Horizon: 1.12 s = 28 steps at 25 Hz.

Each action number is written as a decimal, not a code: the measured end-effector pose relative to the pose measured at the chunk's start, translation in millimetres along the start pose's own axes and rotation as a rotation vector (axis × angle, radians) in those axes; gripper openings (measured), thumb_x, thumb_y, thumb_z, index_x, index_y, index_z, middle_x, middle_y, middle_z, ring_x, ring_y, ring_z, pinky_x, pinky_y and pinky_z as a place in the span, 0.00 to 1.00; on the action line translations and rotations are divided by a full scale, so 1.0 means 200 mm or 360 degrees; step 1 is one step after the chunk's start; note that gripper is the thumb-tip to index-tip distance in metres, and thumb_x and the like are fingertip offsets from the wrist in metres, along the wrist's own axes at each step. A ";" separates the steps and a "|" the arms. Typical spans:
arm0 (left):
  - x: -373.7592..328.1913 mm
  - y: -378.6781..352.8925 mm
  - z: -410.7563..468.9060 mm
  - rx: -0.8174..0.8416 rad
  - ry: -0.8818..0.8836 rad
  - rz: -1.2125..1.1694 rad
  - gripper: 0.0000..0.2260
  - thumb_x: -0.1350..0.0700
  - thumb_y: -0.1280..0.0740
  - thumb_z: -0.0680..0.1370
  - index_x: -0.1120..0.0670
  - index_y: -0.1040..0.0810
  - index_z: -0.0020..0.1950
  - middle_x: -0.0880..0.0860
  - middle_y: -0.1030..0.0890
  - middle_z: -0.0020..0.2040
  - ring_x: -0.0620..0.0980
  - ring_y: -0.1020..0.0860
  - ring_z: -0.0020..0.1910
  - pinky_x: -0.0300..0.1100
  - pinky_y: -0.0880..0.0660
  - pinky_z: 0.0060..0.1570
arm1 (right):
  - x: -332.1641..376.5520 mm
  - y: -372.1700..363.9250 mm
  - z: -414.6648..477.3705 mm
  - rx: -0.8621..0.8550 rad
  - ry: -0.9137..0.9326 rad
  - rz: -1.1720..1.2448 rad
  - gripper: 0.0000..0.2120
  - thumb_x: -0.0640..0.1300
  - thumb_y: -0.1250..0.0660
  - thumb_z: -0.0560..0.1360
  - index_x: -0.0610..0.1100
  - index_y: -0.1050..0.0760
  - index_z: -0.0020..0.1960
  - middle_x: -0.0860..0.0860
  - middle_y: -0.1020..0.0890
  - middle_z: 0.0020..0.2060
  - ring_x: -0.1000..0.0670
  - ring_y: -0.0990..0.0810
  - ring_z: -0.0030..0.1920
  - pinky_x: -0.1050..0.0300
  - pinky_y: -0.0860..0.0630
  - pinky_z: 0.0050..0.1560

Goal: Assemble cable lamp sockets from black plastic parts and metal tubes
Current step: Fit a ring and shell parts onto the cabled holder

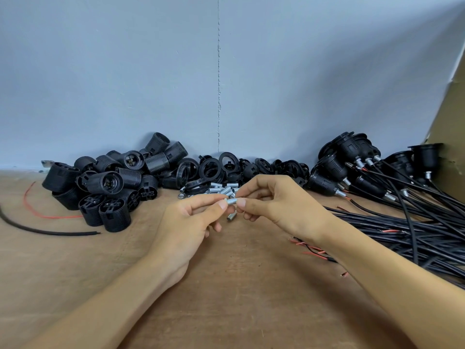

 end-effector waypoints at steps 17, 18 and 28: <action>-0.02 -0.01 0.01 0.0081 0.0148 -0.0377 0.10 0.52 0.25 0.68 0.52 0.11 0.48 0.57 0.13 0.46 0.41 0.27 0.30 0.33 0.27 0.31 | 0.00 -0.05 -0.02 -0.0232 0.0183 -0.0185 0.01 0.45 0.29 0.78 0.49 0.20 0.47 0.52 0.15 0.37 0.55 0.17 0.36 0.52 0.18 0.46; -0.02 -0.01 0.01 0.0079 0.0108 -0.0365 0.12 0.52 0.24 0.67 0.52 0.11 0.48 0.58 0.13 0.46 0.42 0.26 0.31 0.34 0.27 0.33 | 0.00 -0.05 -0.02 -0.0225 0.0157 -0.0216 0.05 0.47 0.31 0.79 0.48 0.20 0.46 0.52 0.15 0.36 0.55 0.18 0.35 0.55 0.19 0.44; -0.01 -0.02 0.00 0.0017 -0.0084 -0.0239 0.15 0.51 0.23 0.62 0.50 0.11 0.48 0.54 0.14 0.40 0.43 0.24 0.33 0.37 0.26 0.36 | 0.01 -0.05 -0.03 -0.0097 -0.0021 -0.0323 0.10 0.56 0.34 0.79 0.50 0.22 0.45 0.54 0.18 0.32 0.57 0.22 0.31 0.59 0.26 0.38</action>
Point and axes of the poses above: each hand's wrist, its own z-axis towards the middle knuckle, its own y-axis out of the back of the hand, x = y × z, the point moved 2 cm from there along z, towards the middle knuckle
